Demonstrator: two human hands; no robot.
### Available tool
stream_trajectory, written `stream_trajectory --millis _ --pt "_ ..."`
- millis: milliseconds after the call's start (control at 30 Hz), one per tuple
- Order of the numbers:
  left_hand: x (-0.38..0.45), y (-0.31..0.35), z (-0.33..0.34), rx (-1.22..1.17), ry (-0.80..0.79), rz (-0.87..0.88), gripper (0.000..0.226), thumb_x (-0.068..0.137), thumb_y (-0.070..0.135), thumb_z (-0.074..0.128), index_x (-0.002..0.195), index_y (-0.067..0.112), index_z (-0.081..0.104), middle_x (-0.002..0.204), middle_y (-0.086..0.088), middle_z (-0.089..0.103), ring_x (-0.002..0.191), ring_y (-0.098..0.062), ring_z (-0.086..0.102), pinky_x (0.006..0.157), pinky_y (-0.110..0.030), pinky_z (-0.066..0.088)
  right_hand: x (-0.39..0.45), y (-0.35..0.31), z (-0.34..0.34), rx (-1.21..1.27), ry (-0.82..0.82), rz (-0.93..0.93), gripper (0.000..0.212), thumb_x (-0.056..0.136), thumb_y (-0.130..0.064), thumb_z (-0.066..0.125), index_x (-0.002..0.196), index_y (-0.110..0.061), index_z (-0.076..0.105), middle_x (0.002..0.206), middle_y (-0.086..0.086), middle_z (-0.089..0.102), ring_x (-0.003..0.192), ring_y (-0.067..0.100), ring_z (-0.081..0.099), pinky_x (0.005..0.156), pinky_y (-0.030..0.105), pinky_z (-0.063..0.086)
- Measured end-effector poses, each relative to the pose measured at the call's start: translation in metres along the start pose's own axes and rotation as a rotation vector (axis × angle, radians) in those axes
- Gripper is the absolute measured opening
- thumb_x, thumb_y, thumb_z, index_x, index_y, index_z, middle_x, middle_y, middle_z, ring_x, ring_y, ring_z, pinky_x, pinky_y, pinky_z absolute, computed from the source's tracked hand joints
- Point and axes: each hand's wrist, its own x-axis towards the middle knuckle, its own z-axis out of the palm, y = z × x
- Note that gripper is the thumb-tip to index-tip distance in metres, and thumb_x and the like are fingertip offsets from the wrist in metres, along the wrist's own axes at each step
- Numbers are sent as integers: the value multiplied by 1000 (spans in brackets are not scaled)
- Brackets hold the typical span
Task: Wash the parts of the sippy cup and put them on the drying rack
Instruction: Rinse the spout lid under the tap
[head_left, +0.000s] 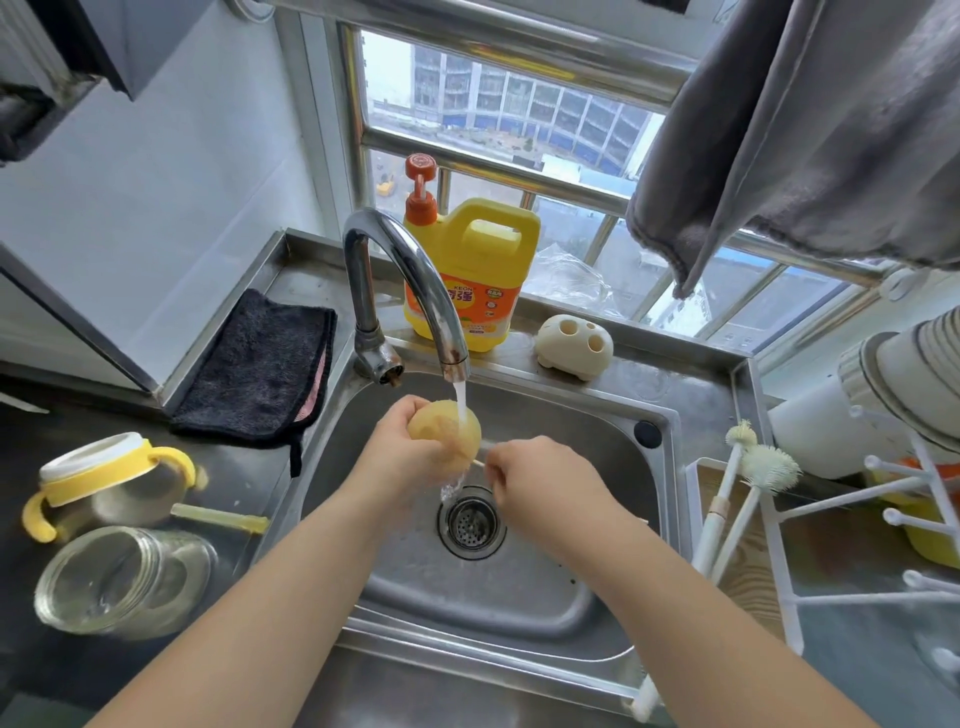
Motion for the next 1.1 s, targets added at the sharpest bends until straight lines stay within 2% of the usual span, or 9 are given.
stream_trajectory --millis 167,333,433,533,667,733,833,933,1100 --pt "2 -3 0 -145 42 -30 38 71 -23 56 89 9 51 90 -18 62 85 -36 63 78 -49 54 -1 4 5 107 7 102 16 95 -20 38 100 -19 53 92 7 58 80 29 48 66 30 35" --pt "3 -8 -3 -207 89 5 39 75 -22 56 95 11 54 101 -21 63 99 -38 64 79 -47 57 -2 5 2 218 -11 55 13 98 -23 36 100 -18 48 89 10 61 81 32 57 66 37 47" --pt "0 -8 -2 -213 46 22 36 76 -20 60 93 11 54 95 -19 63 91 -36 64 74 -44 57 2 1 7 202 -24 77 14 97 -24 39 94 -18 51 94 7 62 84 28 57 64 32 42" --pt "-5 -7 1 -177 -6 40 36 78 -21 56 93 11 56 87 -13 65 82 -28 67 56 -27 54 10 1 10 204 6 182 16 94 -18 42 100 -16 57 98 6 63 80 25 52 65 29 40" --pt "-7 -6 -4 -164 -90 50 29 89 -15 47 100 10 55 88 -12 65 69 -20 69 55 -26 56 9 5 13 283 43 206 21 94 -21 42 102 -19 61 99 4 64 85 25 55 68 30 43" --pt "-9 -5 -10 -8 -128 119 35 90 -14 44 103 17 52 89 -9 63 64 -19 66 54 -26 54 6 6 13 368 75 160 21 95 -25 45 99 -17 64 92 3 65 84 23 58 70 31 47" --pt "-7 -3 -17 174 -124 159 52 86 -14 39 111 31 35 85 -7 53 60 -18 56 52 -25 46 0 12 12 447 85 76 14 92 -26 53 92 -19 64 70 -6 56 64 11 51 59 25 42" --pt "1 1 -23 168 -88 64 41 90 -5 46 102 30 29 89 -7 52 60 -20 62 56 -33 44 1 21 9 478 140 76 11 90 -28 58 88 -22 66 62 -10 51 56 3 45 51 17 35" --pt "2 1 -24 145 -186 32 21 88 -1 59 103 12 52 87 -8 62 62 -18 58 53 -26 46 16 17 10 640 30 138 27 86 -41 63 108 -26 65 98 -7 67 91 8 61 74 25 46"
